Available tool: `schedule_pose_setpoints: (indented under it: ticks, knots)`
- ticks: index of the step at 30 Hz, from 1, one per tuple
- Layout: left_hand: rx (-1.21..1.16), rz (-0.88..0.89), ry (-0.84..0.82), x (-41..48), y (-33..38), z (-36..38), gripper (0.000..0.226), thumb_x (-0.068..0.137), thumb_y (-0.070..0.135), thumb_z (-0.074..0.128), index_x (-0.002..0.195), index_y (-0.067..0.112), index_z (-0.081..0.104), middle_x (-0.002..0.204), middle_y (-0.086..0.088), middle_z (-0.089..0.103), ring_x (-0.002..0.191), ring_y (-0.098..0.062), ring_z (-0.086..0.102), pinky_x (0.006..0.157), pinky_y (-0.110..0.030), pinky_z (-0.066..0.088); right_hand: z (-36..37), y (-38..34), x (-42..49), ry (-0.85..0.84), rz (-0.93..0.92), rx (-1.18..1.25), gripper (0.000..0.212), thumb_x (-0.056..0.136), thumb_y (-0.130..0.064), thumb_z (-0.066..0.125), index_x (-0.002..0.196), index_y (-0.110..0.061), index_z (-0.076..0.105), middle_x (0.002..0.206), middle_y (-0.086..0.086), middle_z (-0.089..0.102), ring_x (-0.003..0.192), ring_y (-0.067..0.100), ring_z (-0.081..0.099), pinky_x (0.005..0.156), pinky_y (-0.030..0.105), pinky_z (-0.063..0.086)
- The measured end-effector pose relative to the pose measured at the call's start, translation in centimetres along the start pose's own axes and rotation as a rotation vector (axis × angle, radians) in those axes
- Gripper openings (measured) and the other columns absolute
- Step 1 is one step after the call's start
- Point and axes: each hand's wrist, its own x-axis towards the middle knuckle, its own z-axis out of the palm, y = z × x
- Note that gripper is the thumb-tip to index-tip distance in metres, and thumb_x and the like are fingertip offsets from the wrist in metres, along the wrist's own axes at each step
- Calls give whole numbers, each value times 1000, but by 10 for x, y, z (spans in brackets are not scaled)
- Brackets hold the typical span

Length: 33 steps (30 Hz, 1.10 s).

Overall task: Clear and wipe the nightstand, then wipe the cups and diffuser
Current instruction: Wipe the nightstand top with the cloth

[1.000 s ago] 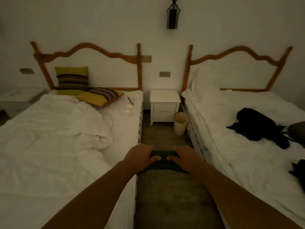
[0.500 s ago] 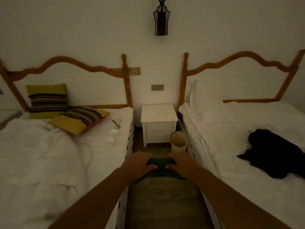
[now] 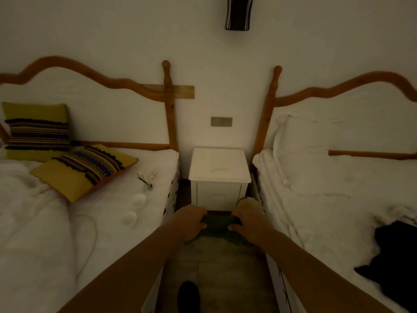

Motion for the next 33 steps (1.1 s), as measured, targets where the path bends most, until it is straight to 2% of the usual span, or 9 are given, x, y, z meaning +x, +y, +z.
schedule_pose_setpoints:
  ticks: [5, 12, 17, 20, 22, 24, 29, 31, 33]
  knots:
    - [-22, 5, -65, 132, -57, -38, 15, 93, 31, 57, 106, 24, 57, 108, -2, 63, 97, -16, 58, 90, -34, 49, -24, 32, 138, -52, 71, 50, 26, 91, -48, 56, 96, -23, 62, 99, 0, 65, 93, 17, 60, 90, 35, 50]
    - [-35, -31, -100, 253, -115, -80, 22, 95, 31, 55, 114, 21, 60, 112, -4, 63, 101, -18, 58, 94, -37, 49, -48, 57, 264, -118, 142, 169, 30, 94, -44, 55, 111, -20, 61, 116, 3, 65, 108, 21, 59, 97, 40, 49]
    - [-68, -92, -144, 328, -145, -75, 21, 96, 30, 54, 110, 17, 61, 110, -5, 64, 100, -19, 59, 94, -37, 49, -42, 96, 343, -163, 158, 154, 33, 94, -44, 54, 113, -18, 61, 113, 5, 66, 106, 23, 60, 92, 35, 49]
    - [-128, -175, -156, 385, -166, -59, 20, 95, 29, 56, 111, 17, 61, 110, -6, 64, 99, -20, 59, 92, -33, 49, -28, 130, 402, -194, 154, 149, 35, 96, -44, 53, 118, -18, 59, 113, 4, 65, 102, 22, 60, 77, 25, 42]
    - [-176, -244, -141, 423, -181, -48, 22, 94, 28, 57, 113, 16, 61, 113, -7, 63, 103, -22, 59, 92, -32, 47, -14, 154, 441, -219, 146, 174, 32, 96, -44, 52, 114, -18, 58, 107, 3, 64, 88, 17, 59, 62, 21, 36]
    - [-195, -301, -115, 467, -195, -35, 25, 94, 26, 58, 116, 15, 61, 117, -8, 63, 108, -24, 58, 93, -31, 44, 5, 178, 484, -205, 145, 214, 26, 96, -44, 52, 101, -19, 57, 96, 0, 63, 69, 6, 49, 53, 17, 30]
    - [-292, -406, -107, 528, -214, -18, 19, 93, 20, 59, 111, 14, 63, 109, -7, 66, 100, -21, 60, 88, -31, 46, 39, 204, 544, -233, 245, 339, 23, 94, -41, 57, 91, -18, 52, 86, -1, 59, 77, 15, 56, 71, 31, 48]
    - [-335, -422, -89, 550, -226, -14, 15, 93, 18, 60, 105, 11, 65, 101, -5, 66, 95, -20, 61, 85, -29, 47, 51, 213, 568, -226, 293, 384, 25, 92, -42, 59, 87, -19, 52, 81, -3, 59, 73, 15, 57, 67, 31, 49]
    - [-347, -423, -88, 565, -238, -5, 9, 93, 18, 60, 97, 11, 64, 89, -1, 62, 86, -16, 59, 76, -26, 44, 69, 219, 584, -216, 336, 412, 26, 90, -45, 60, 84, -21, 50, 74, -5, 56, 66, 12, 55, 58, 28, 46]
